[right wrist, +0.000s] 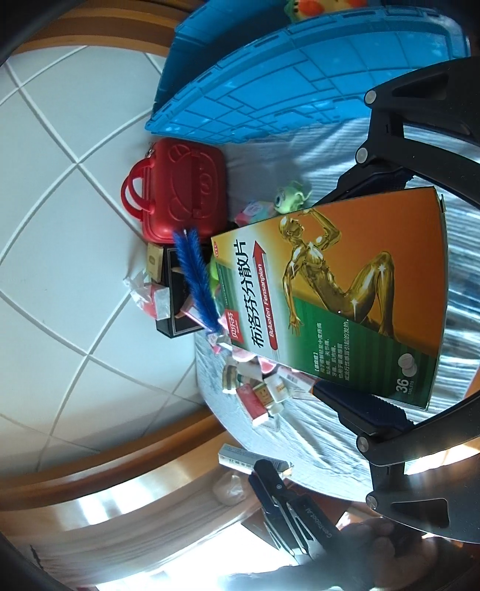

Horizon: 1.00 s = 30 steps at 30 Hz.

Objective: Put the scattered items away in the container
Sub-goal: 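Lift and carry the ointment box with the left gripper while the right carries the Buluofen box toward the bin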

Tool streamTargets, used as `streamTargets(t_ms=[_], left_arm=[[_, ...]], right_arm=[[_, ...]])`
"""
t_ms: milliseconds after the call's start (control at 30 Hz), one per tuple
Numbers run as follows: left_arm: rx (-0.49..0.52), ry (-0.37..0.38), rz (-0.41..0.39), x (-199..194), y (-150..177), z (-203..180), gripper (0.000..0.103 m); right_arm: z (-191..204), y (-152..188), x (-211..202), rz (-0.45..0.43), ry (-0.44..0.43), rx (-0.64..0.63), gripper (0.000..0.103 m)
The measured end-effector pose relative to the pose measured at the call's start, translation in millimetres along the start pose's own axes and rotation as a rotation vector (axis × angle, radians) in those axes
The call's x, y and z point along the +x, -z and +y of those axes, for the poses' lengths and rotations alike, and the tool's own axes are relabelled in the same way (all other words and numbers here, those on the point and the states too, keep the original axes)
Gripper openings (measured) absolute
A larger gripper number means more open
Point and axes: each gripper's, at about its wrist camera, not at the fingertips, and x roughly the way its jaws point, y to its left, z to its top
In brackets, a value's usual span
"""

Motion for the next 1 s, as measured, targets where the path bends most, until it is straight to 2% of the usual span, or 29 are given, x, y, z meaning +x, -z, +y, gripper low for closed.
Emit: streamTargets(t_ms=[500,1000], left_arm=[[0.032,0.035,-0.071,-22.6,-47.0,-59.1,0.027],[0.081,0.063,-0.110,-16.5,-79.1,-129.6,0.027]], right_arm=[[-45.0,-18.7,-62.2,-0.119,0.002,0.023,0.087],[-112.7,-26.3,-96.7,-0.195,0.012,0.066,0.087]])
